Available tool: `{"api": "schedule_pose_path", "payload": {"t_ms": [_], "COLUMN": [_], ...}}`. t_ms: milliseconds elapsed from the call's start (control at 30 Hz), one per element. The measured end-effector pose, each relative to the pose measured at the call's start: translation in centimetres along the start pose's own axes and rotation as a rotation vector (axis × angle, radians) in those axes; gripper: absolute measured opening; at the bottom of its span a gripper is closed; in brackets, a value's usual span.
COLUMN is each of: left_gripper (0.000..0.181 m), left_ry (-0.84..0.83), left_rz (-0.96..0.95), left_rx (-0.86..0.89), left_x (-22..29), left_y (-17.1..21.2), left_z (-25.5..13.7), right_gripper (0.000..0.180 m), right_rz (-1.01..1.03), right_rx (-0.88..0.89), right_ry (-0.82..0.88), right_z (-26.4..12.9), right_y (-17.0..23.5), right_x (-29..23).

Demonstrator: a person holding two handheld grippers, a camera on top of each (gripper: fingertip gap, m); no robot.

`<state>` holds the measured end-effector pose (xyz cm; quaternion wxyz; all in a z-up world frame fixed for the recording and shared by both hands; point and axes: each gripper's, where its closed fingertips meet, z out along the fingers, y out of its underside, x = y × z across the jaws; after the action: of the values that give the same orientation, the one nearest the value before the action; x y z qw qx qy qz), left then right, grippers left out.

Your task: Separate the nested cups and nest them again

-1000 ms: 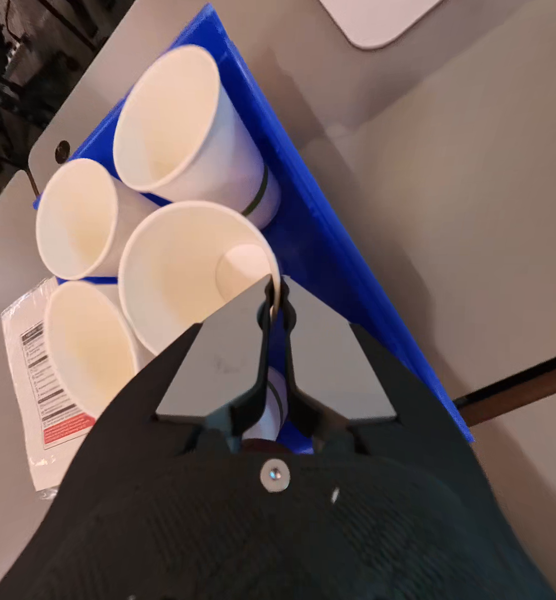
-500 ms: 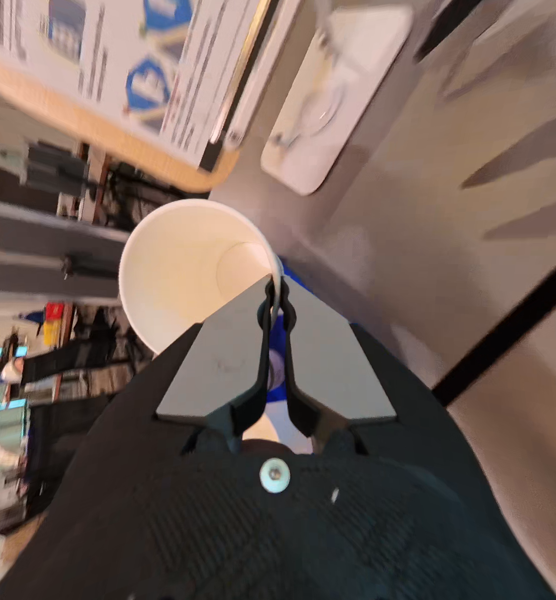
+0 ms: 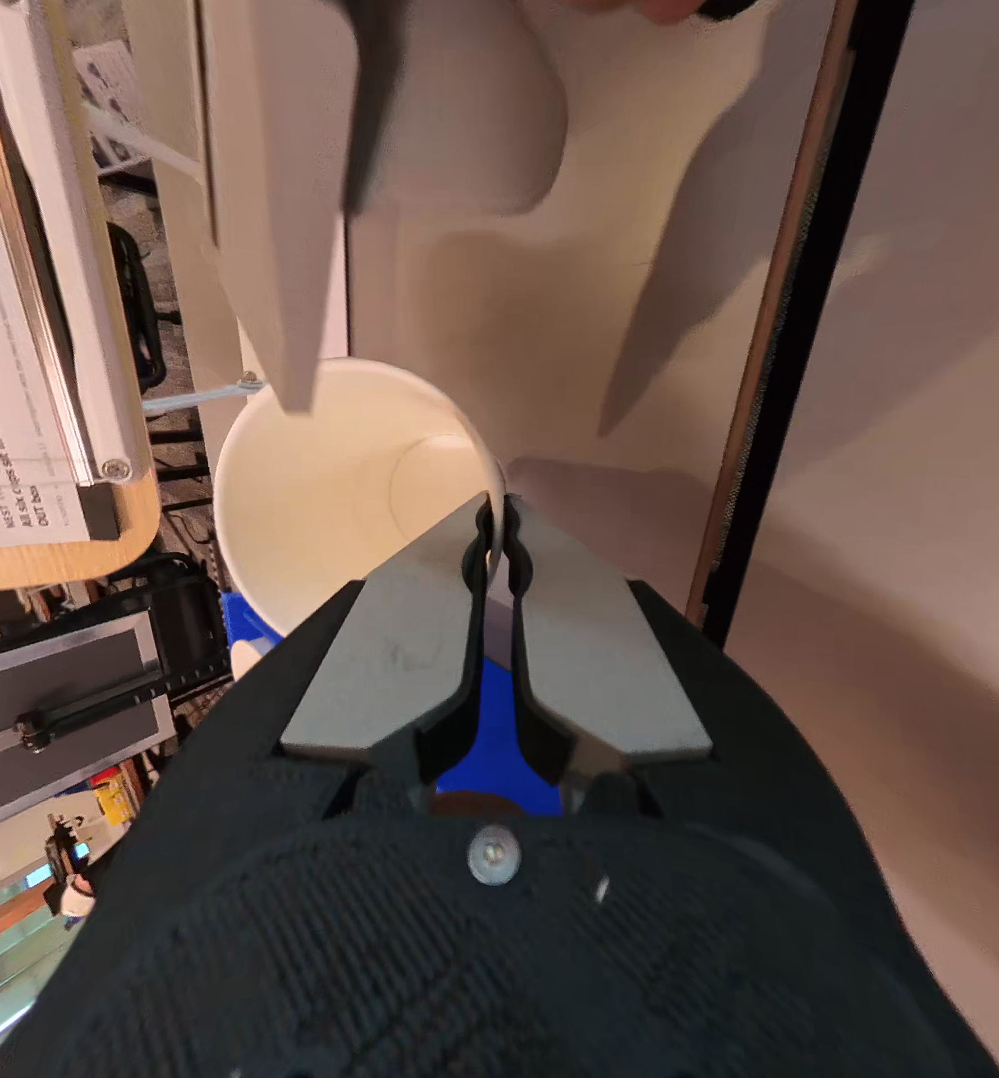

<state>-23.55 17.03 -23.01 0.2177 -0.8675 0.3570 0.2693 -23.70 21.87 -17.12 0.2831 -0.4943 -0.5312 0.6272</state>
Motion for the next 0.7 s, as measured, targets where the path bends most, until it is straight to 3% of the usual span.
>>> {"api": "schedule_pose_path", "payload": {"t_ms": [67,167,367,633,700], "left_gripper": [0.000,0.000,0.004,0.029,0.021], "left_ry": [-0.006,-0.029,-0.047,-0.029,-0.014], "left_rz": [0.034,0.111,0.040,-0.266,-0.353], "left_rx": [-0.014,-0.072,0.021,0.282,0.371], "left_x": [0.4,0.9,1.4,0.1,-0.7], "left_y": [-0.5,-0.7,-2.7,-4.6,-4.5], "left_z": [0.3,0.6,1.2,-1.2,-2.2], "right_gripper": [0.047,0.017,0.000,0.000,0.000], "right_rz": [-0.019,-0.070,-0.139,-0.048,-0.052], "right_rx": [-0.082,-0.173,-0.208,-0.154,-0.133], "right_ry": [0.008,0.091,0.240,0.290,0.311], "right_z": [0.8,1.1,0.6,-0.9,-1.2], "right_y": [1.6,3.4,3.8,2.7,2.3], "right_x": [-0.1,1.2,3.3,5.3,5.7]}}
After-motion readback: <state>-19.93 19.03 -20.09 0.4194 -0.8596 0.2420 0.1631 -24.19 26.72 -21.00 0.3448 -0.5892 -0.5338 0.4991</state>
